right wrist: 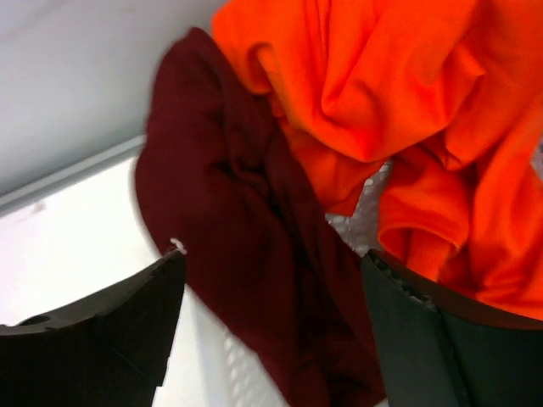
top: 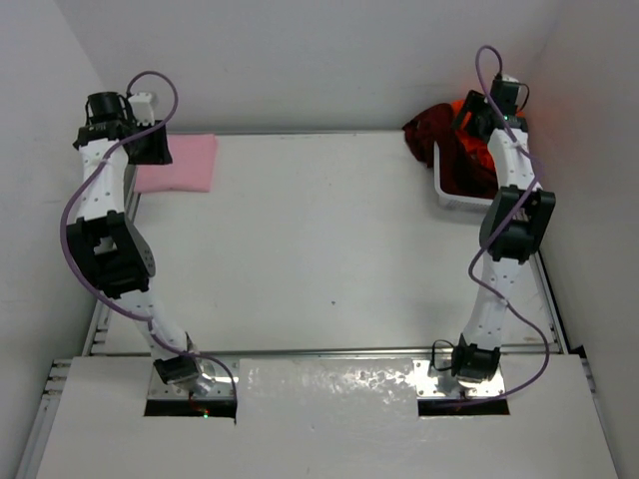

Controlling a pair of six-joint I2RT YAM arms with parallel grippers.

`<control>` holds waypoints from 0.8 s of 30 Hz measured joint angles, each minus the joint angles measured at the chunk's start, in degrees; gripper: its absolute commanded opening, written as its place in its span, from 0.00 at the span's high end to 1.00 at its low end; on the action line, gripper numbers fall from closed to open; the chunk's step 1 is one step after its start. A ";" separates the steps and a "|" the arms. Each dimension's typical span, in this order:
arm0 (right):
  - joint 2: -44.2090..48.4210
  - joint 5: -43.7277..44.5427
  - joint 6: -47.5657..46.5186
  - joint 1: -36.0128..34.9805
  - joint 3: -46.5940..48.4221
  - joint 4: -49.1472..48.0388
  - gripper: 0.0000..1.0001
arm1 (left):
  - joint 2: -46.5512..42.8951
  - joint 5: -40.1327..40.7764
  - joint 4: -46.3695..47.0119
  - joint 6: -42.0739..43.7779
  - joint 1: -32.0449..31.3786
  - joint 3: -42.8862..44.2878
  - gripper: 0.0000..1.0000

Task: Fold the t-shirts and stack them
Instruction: Put the neatly folded tshirt into the corner of the board with the left arm, then grab crumpled tshirt from bin with the right arm

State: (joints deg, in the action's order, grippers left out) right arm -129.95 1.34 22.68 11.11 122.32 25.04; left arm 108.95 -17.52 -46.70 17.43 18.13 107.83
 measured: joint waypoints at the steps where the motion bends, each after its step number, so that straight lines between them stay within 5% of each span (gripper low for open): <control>1: -1.46 0.48 0.04 -0.11 0.35 -0.74 0.26 | 0.00 0.35 -0.02 0.07 0.00 -0.39 0.54; 9: -1.60 -6.23 3.23 0.07 -8.76 -8.68 0.39 | 0.02 1.64 0.50 -0.22 0.00 -5.09 0.54; 17: -1.77 -3.26 7.45 -0.22 -13.44 -7.91 0.37 | 0.02 1.90 1.38 -0.98 -0.02 -5.20 0.54; 24: -2.36 -2.01 8.59 -0.24 -13.44 -8.81 0.96 | 0.02 2.29 1.86 -1.01 -0.02 -5.20 0.54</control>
State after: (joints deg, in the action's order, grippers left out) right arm -132.31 -0.67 31.27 10.87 108.88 16.23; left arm 108.97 -15.22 -44.84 16.43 18.11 102.63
